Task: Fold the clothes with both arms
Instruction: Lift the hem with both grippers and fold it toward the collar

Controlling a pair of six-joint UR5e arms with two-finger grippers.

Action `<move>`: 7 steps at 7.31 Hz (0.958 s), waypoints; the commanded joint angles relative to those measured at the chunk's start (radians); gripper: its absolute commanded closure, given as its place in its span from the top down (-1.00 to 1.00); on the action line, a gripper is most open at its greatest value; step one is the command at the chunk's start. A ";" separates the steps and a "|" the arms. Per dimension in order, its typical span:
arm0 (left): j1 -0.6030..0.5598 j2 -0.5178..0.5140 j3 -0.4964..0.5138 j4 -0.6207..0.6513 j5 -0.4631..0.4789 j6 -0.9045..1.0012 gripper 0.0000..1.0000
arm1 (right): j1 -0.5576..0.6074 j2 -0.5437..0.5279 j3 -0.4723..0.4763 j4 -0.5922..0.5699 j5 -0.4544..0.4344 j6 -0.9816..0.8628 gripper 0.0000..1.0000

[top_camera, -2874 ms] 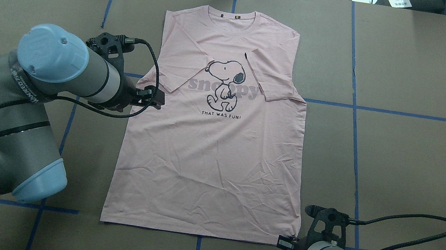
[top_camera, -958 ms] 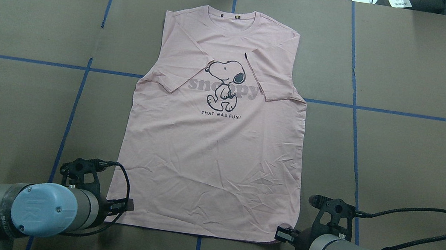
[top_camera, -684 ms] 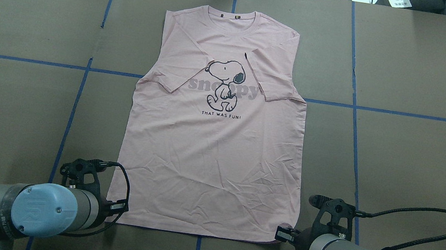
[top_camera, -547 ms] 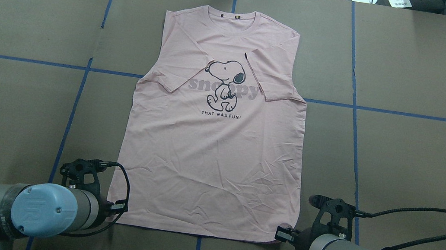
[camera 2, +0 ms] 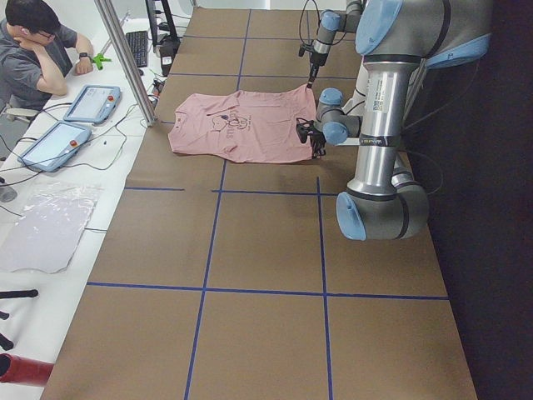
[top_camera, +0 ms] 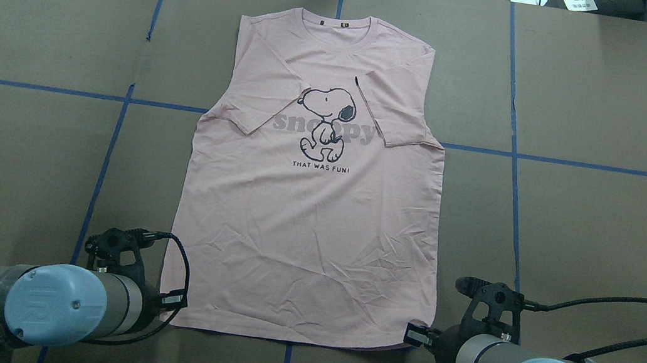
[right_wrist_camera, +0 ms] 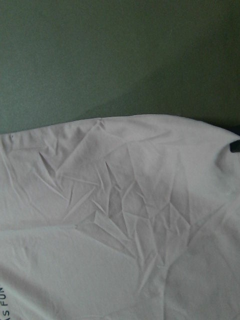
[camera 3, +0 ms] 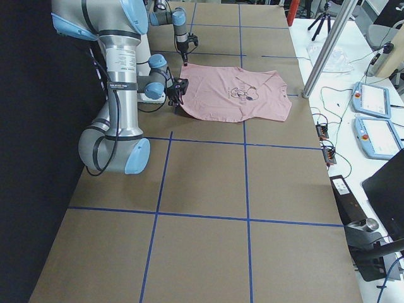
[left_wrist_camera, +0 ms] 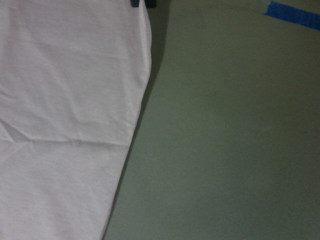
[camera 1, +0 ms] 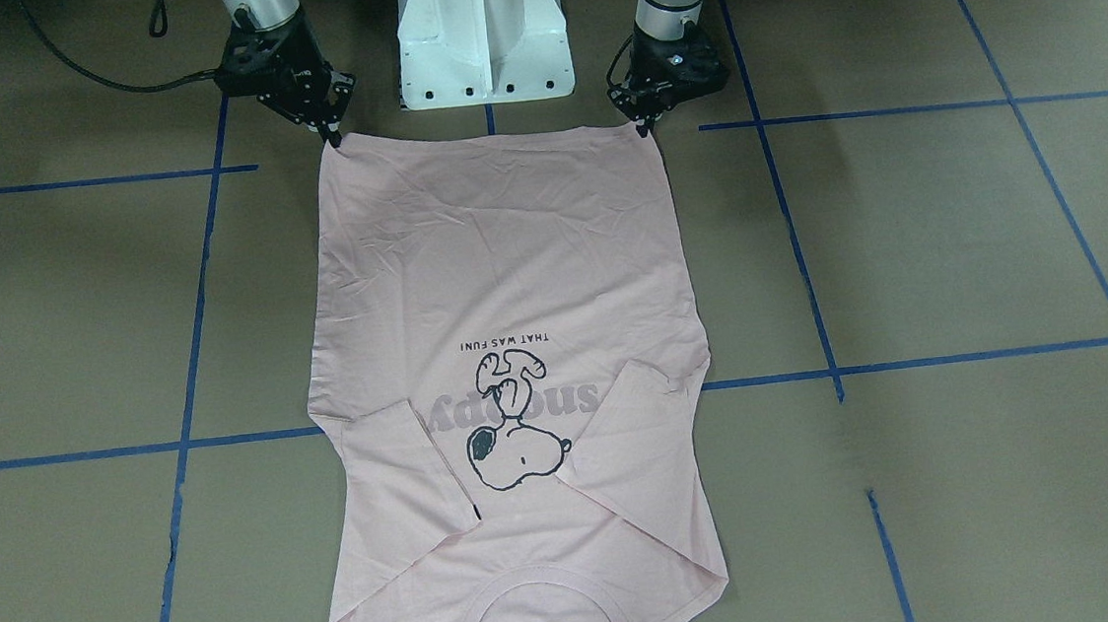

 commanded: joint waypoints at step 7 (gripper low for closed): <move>0.161 -0.013 -0.419 0.402 -0.075 0.079 -1.00 | -0.278 -0.231 0.346 -0.004 0.059 0.067 -1.00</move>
